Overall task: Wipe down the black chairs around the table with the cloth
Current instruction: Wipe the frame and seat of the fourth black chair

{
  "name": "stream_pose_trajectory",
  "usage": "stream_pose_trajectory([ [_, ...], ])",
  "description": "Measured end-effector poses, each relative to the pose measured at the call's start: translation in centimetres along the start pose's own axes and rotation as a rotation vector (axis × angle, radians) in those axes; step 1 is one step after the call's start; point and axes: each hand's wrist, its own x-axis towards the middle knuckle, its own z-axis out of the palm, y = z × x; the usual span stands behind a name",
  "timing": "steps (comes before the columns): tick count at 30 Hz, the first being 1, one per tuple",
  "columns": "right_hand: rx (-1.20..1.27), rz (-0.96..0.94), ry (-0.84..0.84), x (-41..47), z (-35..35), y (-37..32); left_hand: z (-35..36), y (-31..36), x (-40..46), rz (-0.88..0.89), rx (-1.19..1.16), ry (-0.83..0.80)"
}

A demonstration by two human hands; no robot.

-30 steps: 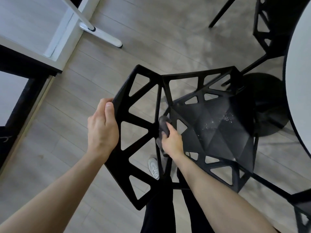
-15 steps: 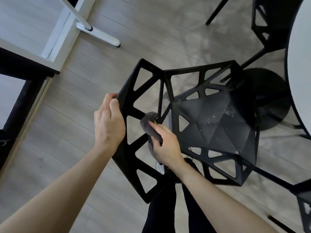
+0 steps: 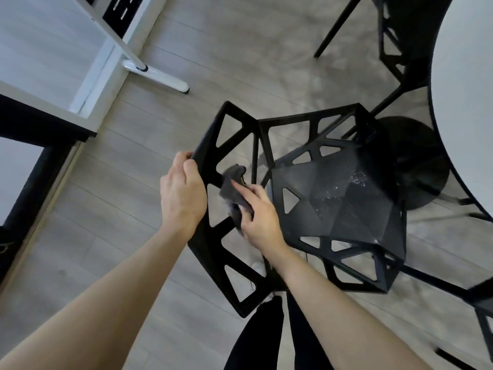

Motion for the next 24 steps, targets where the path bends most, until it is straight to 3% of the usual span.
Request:
stream_pose_trajectory([
  [3,-0.092,0.213,-0.042,2.5,-2.5,4.1,0.0,0.2,-0.2,0.014,-0.005,-0.005],
  [7,-0.168,0.142,0.133,5.7,-4.2,5.5,0.1,0.2,-0.1,0.026,-0.009,-0.002],
  [9,-0.199,0.138,0.036,4.5,-2.9,6.3,0.1,0.1,0.0,0.027,-0.005,0.012],
  [14,-0.237,0.081,-0.220,-10.1,-1.3,7.5,0.2,0.2,0.0,0.035,-0.011,0.032],
  [16,-0.248,0.036,-0.279,-10.8,-1.4,7.7,0.2,0.5,0.0,0.032,-0.040,0.040],
  [20,-0.047,0.302,0.039,-2.6,-1.2,7.7,0.1,0.7,-1.0,0.092,-0.096,0.140],
  [24,0.016,0.431,0.064,-1.4,-1.8,8.2,-0.7,0.3,-2.6,0.132,-0.122,0.209],
])
